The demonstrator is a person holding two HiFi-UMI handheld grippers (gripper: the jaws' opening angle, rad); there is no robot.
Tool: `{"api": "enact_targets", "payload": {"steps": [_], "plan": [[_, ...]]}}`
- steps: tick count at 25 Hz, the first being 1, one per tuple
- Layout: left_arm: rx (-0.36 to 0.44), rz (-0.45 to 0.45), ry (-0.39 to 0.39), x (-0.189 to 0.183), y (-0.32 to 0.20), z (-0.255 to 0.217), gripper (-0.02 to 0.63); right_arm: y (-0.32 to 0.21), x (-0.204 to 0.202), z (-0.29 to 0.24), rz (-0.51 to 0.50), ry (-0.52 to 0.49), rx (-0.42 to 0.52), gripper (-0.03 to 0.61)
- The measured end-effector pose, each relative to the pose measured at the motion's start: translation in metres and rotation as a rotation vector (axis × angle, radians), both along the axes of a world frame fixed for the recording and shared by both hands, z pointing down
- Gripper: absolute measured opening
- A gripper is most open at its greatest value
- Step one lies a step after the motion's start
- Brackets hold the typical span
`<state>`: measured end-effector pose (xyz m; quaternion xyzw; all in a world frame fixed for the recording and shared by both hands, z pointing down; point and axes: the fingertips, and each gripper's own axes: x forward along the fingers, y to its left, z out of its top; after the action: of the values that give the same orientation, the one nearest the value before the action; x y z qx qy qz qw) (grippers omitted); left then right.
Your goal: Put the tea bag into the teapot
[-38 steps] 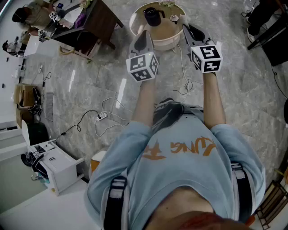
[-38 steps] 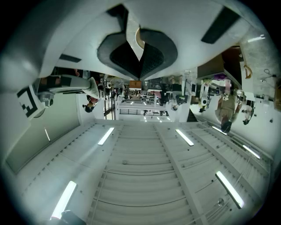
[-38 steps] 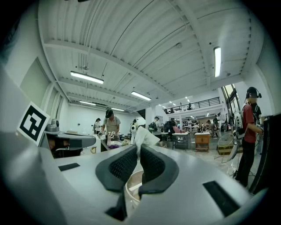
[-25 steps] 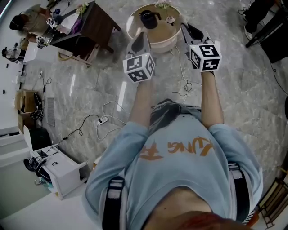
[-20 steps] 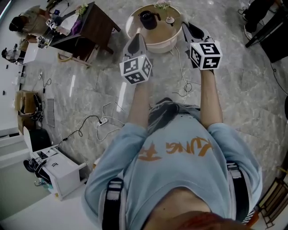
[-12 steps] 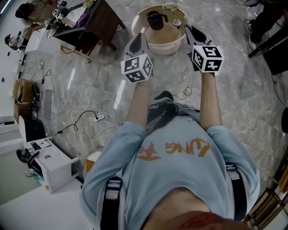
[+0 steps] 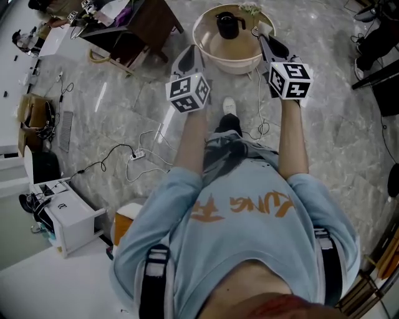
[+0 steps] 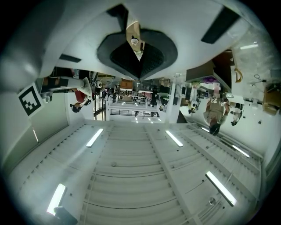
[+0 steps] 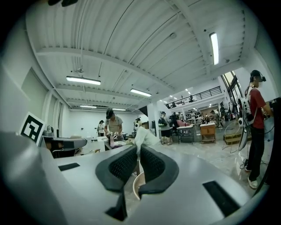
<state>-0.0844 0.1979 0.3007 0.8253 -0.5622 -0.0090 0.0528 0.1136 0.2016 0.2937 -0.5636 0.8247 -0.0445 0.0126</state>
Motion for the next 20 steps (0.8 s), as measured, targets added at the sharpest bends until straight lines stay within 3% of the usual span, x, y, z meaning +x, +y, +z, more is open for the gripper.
{"api": "enact_targets", "payload": {"steps": [8,15,20], "plan": [[0.007,0.041,0.068,0.006,-0.09,0.012,0.025,-0.081,0.008,0.004,0.042,0.069,0.008,0.034],[-0.017,0.087,0.066,0.021,-0.198,0.016,0.026,-0.168,0.009,0.014,0.059,0.108,0.003,0.034],[-0.048,0.106,0.102,0.006,-0.262,0.026,0.025,-0.23,0.008,0.014,0.112,0.114,-0.022,0.034]]}}
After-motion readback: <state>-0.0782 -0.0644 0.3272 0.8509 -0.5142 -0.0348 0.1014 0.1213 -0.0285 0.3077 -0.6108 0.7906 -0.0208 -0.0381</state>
